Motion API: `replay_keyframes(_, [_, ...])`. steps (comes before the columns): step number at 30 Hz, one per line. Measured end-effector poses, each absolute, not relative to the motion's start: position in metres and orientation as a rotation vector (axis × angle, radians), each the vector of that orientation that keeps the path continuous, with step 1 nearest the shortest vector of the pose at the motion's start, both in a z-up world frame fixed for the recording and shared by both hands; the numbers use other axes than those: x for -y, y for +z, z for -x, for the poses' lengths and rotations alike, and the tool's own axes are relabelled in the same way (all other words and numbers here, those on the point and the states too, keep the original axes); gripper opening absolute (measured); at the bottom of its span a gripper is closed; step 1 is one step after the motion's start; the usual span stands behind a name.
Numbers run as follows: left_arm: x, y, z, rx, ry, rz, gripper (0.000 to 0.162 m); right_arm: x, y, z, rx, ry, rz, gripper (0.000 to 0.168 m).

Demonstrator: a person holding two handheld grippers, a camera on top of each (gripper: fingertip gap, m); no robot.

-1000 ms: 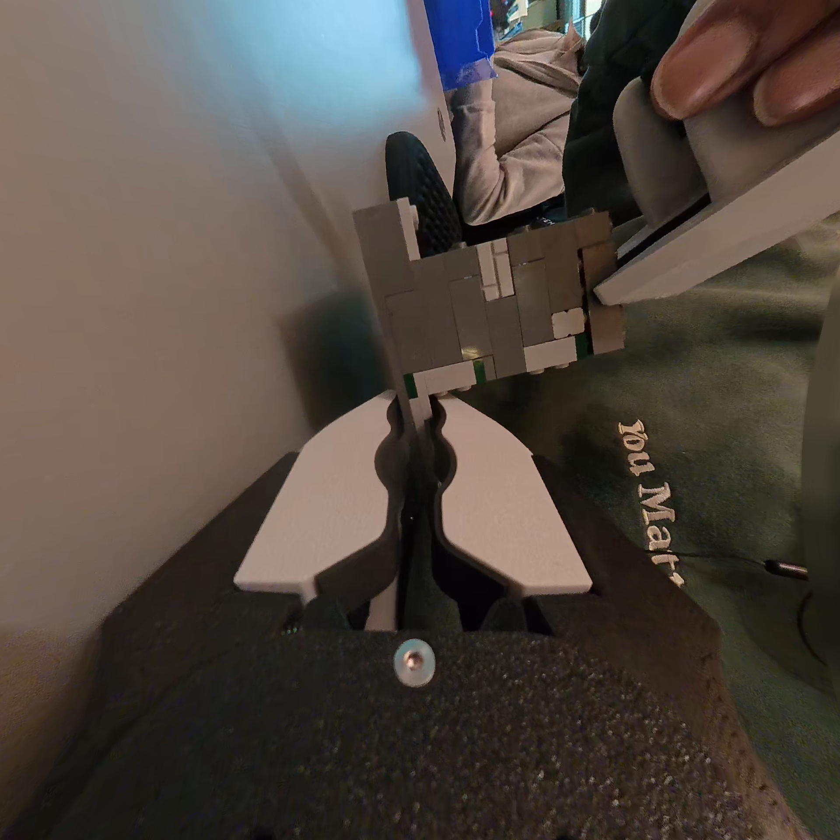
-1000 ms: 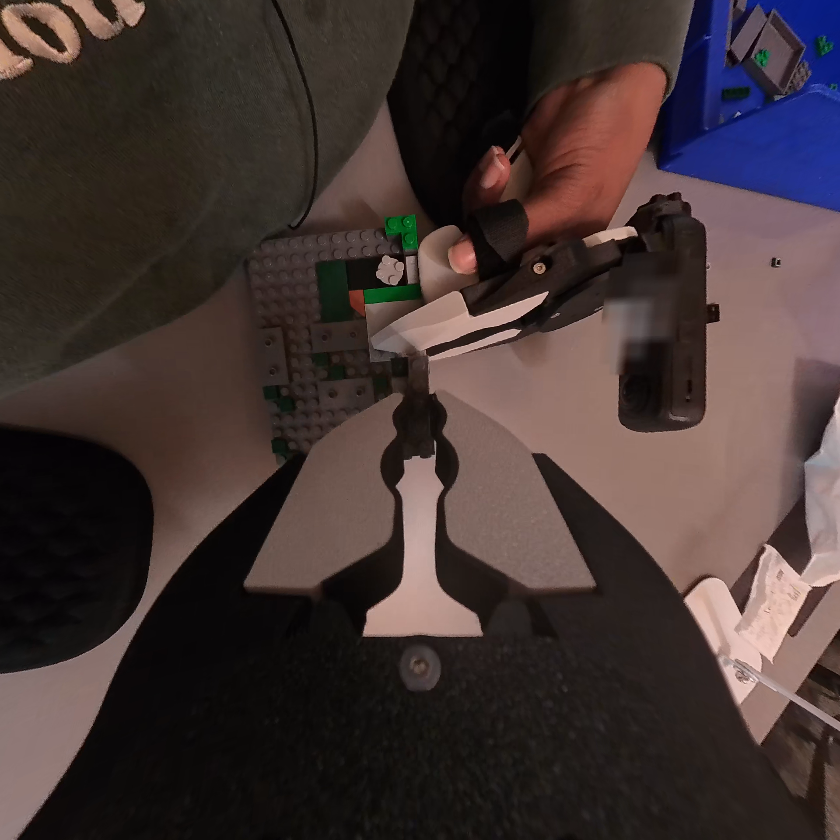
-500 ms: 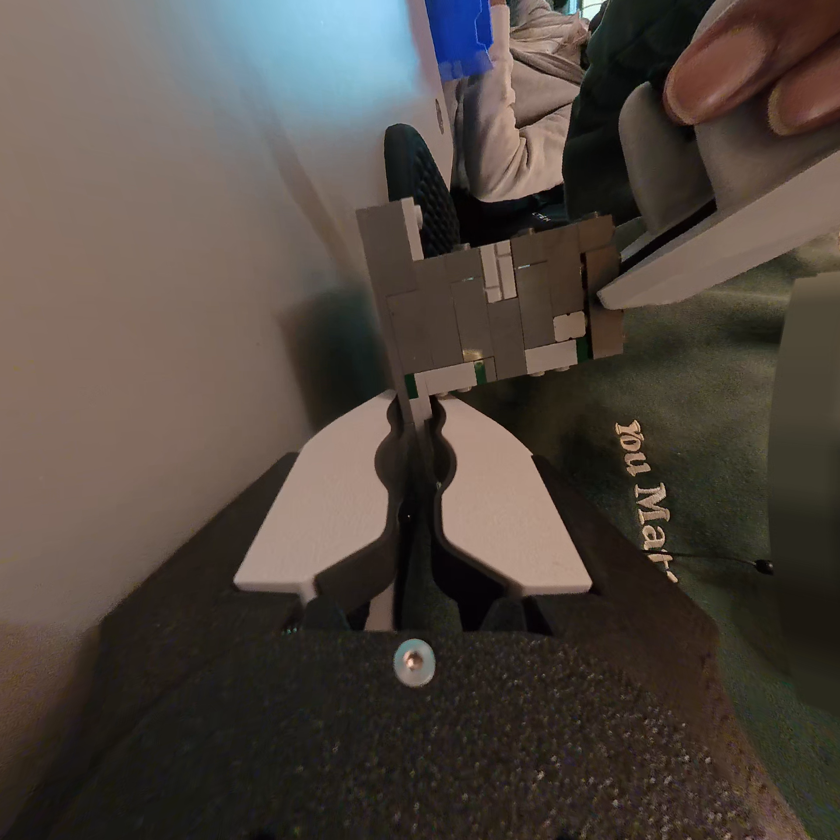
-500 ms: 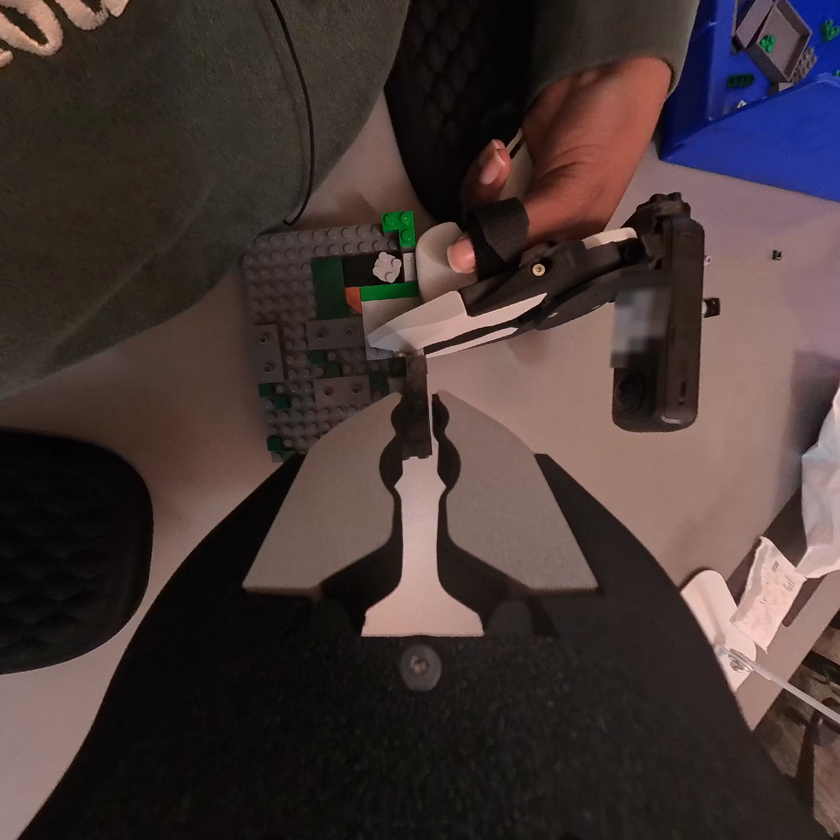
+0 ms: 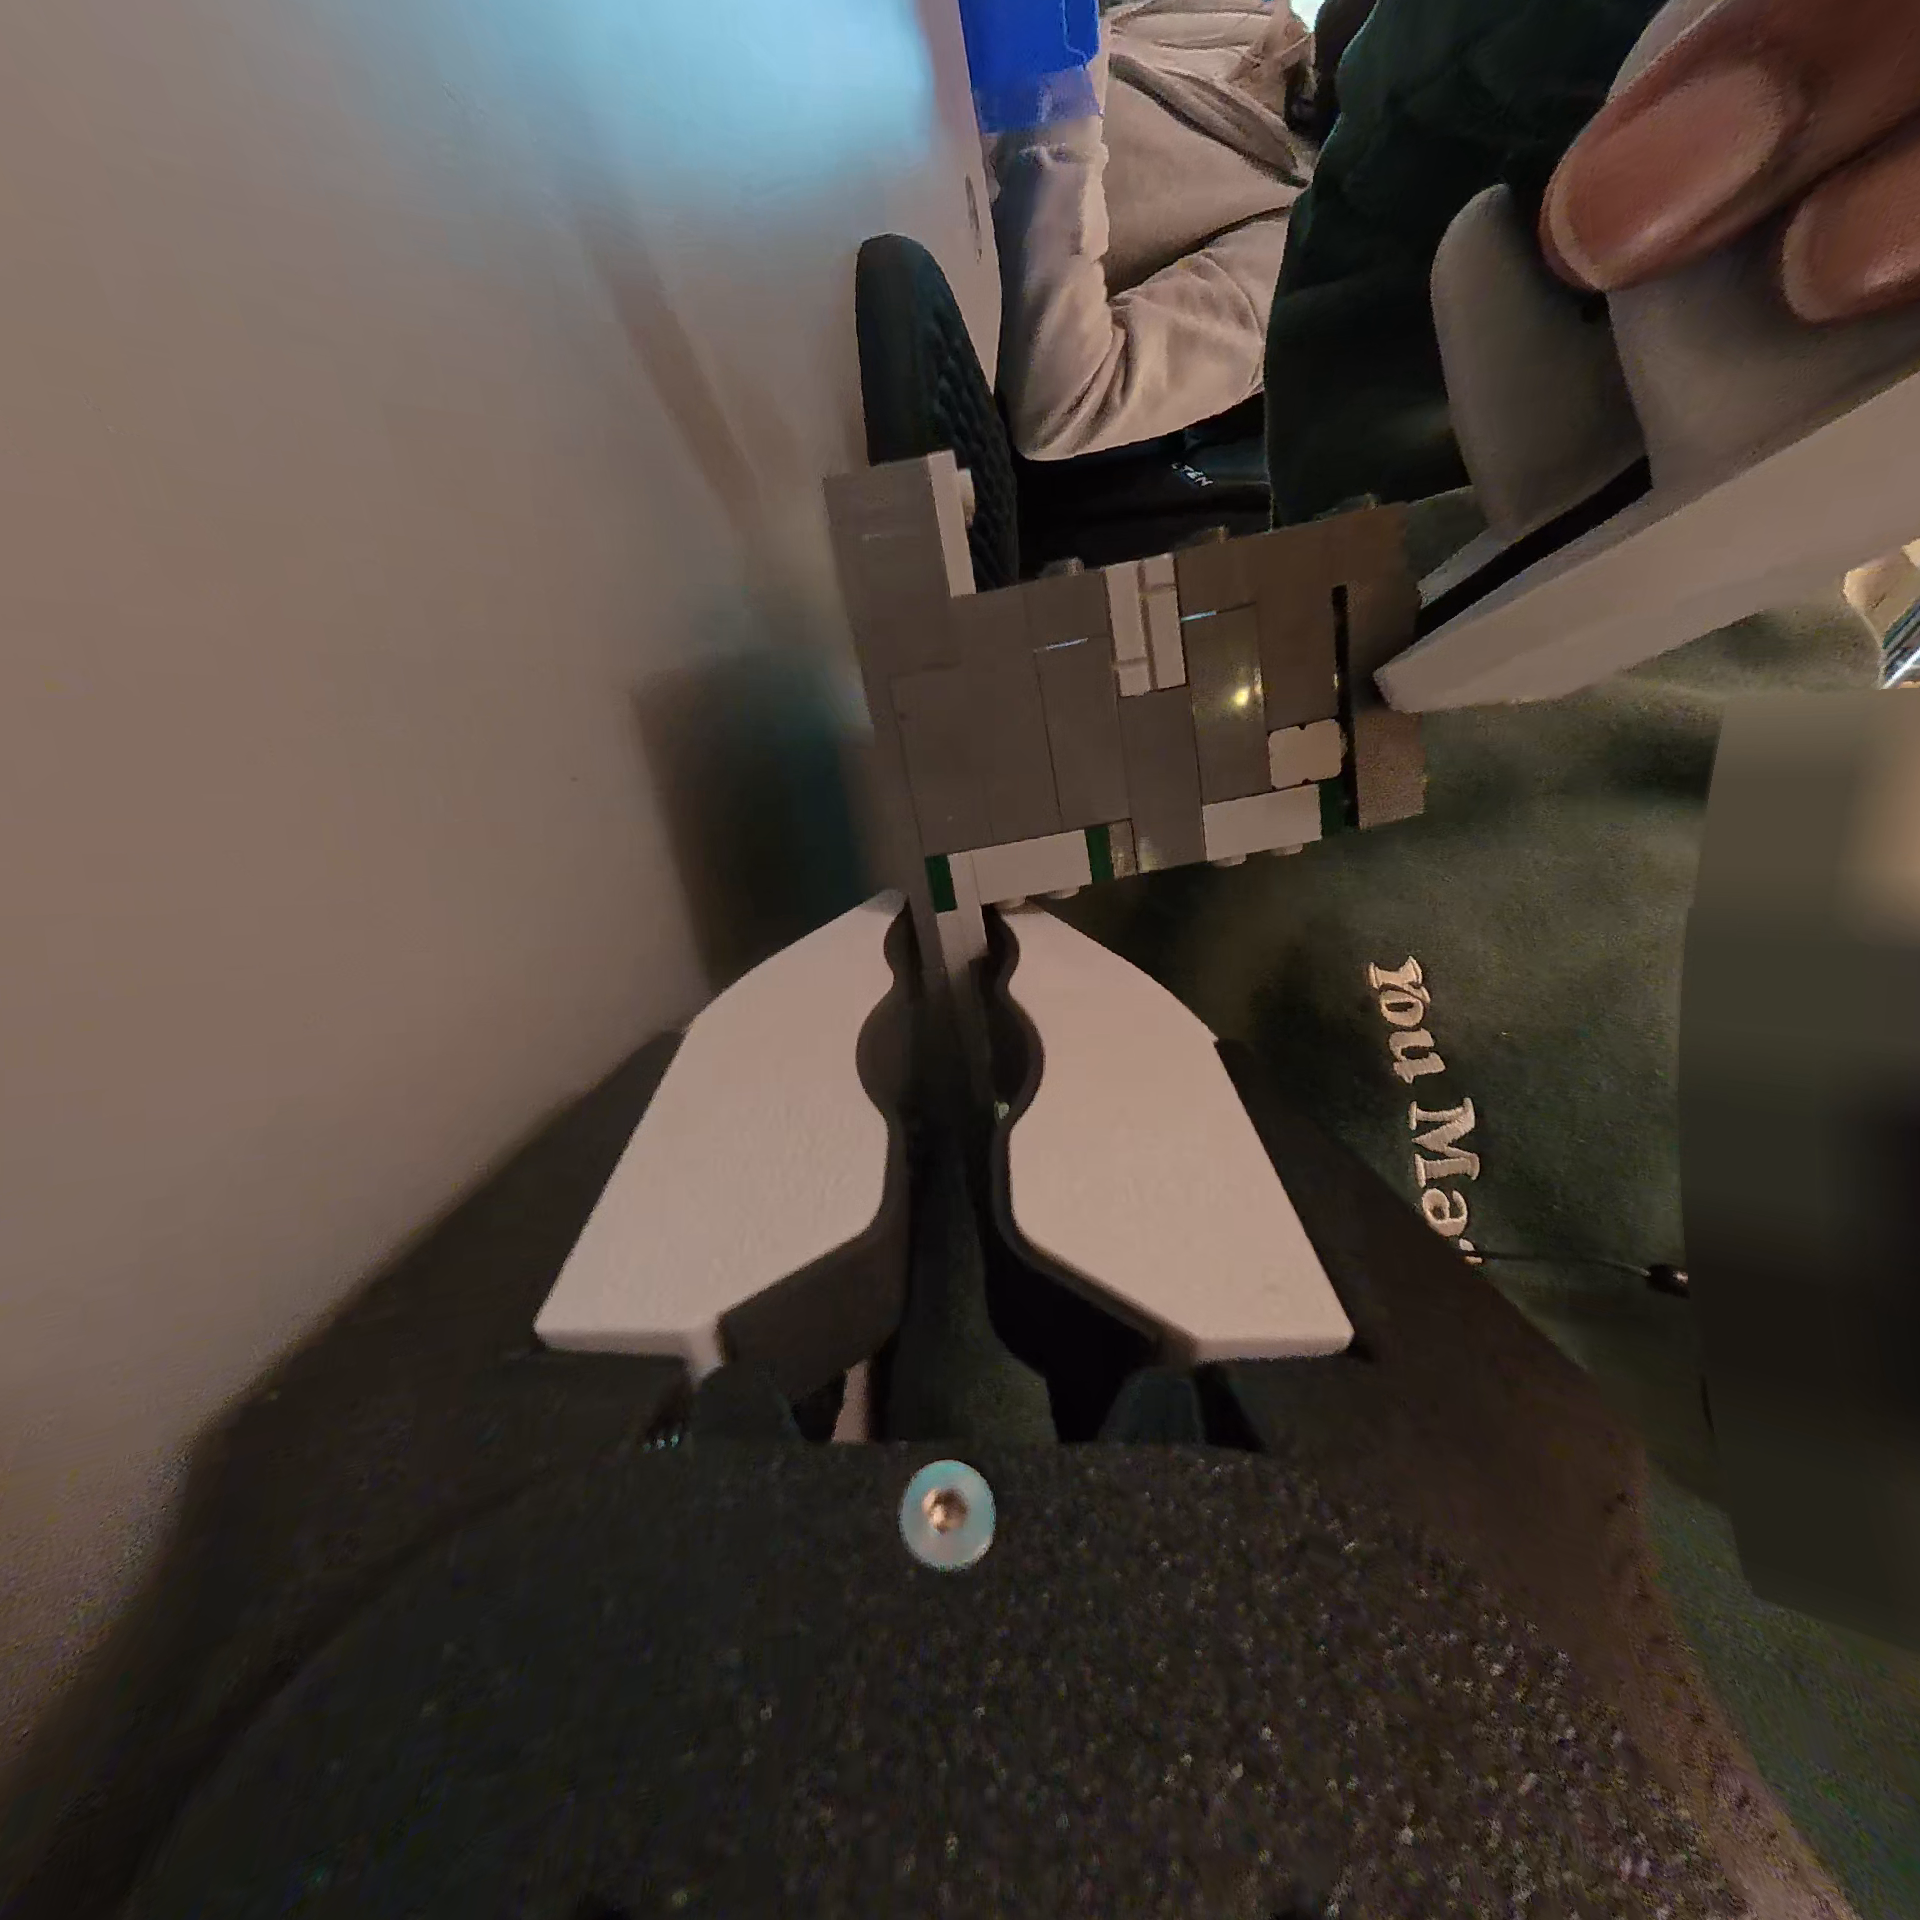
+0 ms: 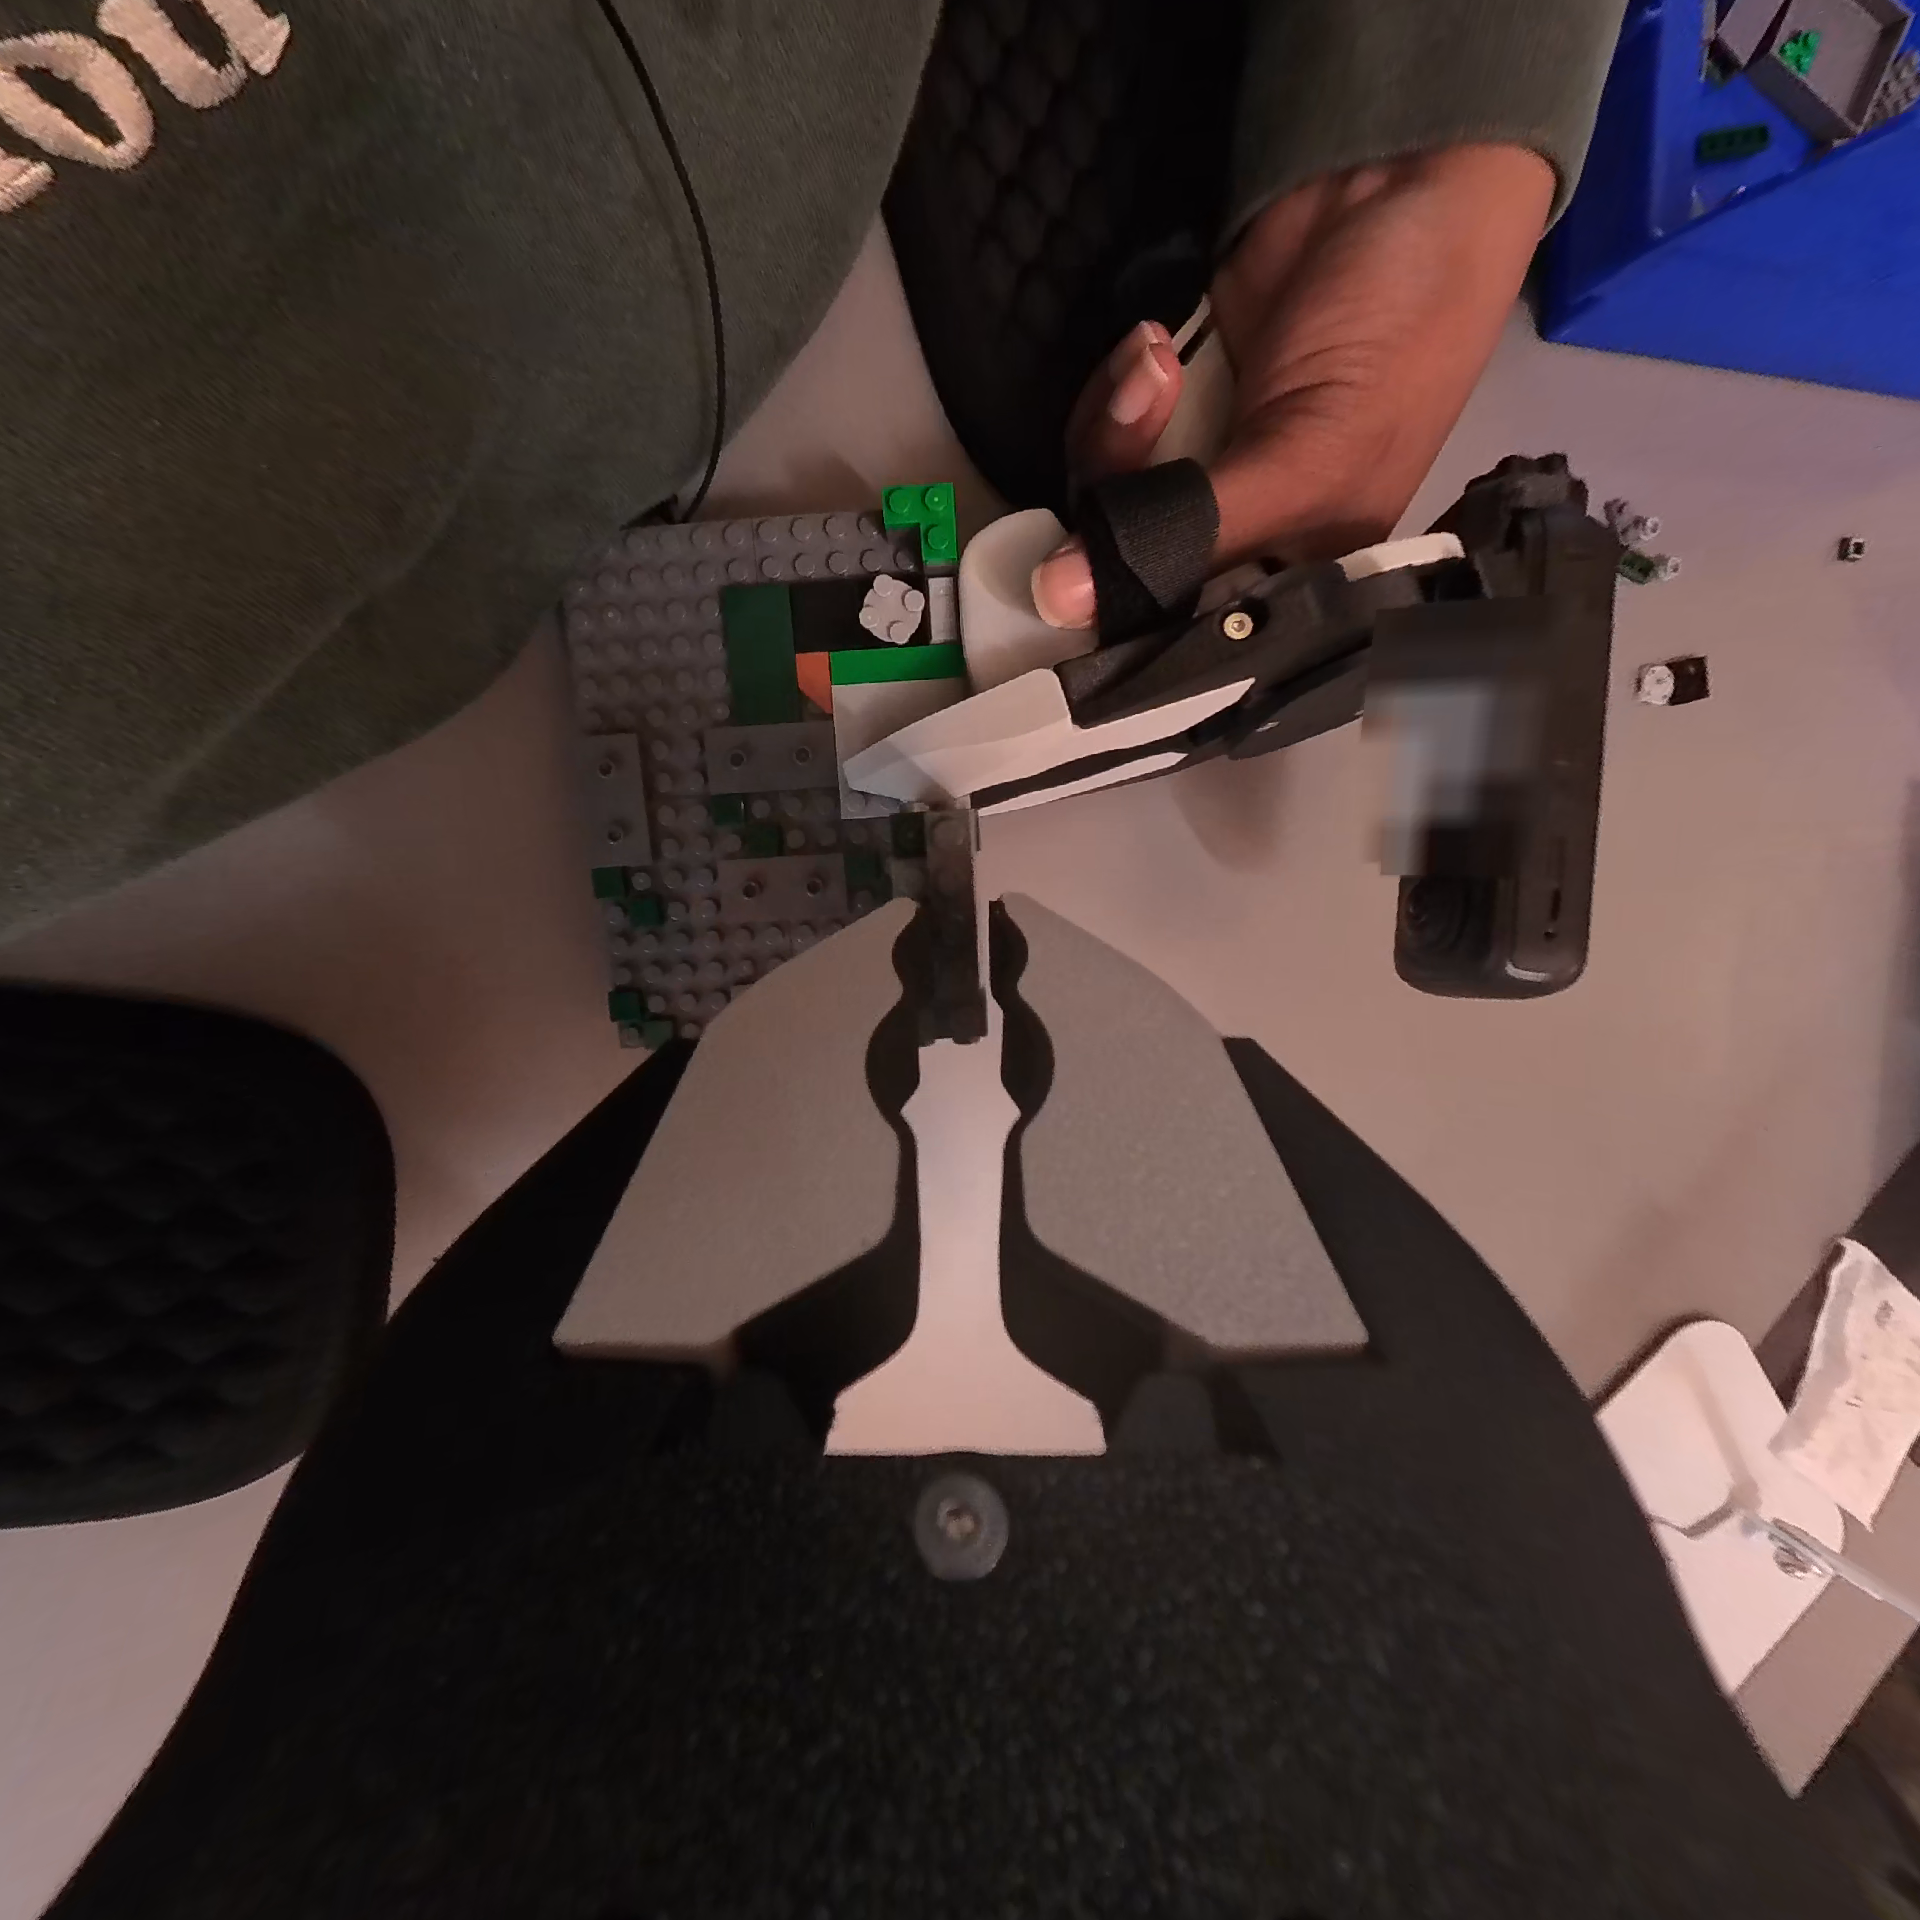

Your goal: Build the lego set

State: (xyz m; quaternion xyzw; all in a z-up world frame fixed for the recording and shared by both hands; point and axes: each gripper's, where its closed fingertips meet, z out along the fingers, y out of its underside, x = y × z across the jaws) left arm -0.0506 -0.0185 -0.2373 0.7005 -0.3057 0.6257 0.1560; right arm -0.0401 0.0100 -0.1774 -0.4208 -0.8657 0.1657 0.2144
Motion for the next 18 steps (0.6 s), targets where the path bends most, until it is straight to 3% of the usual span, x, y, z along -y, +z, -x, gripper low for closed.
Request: replay_keyframes(18, [0.02, -0.235, 0.035, 0.861, 1.804, -1.911, 0.01, -0.007, -0.177, 0.026, 2.448, 0.624, 1.279, 0.008])
